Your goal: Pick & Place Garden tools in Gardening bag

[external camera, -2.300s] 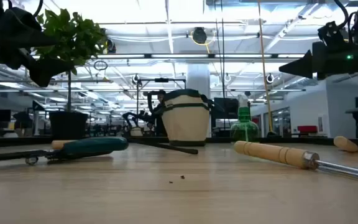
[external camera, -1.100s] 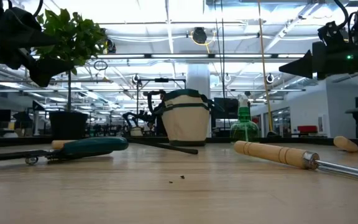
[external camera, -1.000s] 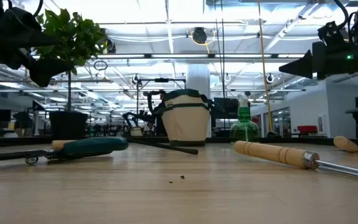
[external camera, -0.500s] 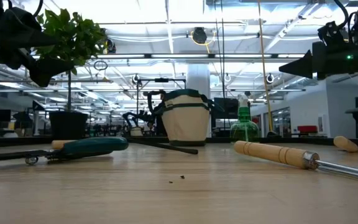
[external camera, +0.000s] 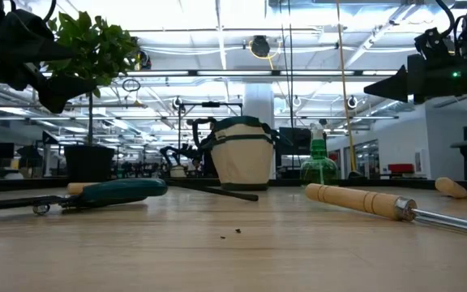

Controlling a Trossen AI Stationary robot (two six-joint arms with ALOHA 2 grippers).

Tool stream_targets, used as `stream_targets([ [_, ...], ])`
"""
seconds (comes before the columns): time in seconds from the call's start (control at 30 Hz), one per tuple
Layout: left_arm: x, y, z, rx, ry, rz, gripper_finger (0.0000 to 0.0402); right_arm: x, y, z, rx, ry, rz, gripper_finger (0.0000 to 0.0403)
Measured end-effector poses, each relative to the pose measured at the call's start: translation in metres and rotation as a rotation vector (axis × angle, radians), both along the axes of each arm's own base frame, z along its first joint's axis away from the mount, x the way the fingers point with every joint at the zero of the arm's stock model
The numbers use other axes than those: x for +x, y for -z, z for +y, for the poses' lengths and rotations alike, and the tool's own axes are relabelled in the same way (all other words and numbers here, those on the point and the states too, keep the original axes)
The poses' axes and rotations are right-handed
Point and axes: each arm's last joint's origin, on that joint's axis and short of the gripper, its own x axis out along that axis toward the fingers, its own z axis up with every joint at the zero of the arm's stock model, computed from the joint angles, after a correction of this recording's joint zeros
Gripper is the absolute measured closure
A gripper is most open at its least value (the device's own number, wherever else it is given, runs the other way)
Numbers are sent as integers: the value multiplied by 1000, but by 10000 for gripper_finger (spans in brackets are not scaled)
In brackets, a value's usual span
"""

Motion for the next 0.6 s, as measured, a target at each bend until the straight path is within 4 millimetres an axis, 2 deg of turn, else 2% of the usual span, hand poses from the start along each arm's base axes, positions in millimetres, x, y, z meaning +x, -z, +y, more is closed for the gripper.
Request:
stream_targets([
  [0.43,0,0,0,1,-7,0,68,0,0,0,-43,5,31,403],
  [0.6,0,-1,5,7,-143,-9,69,0,0,0,-43,4,30,403],
])
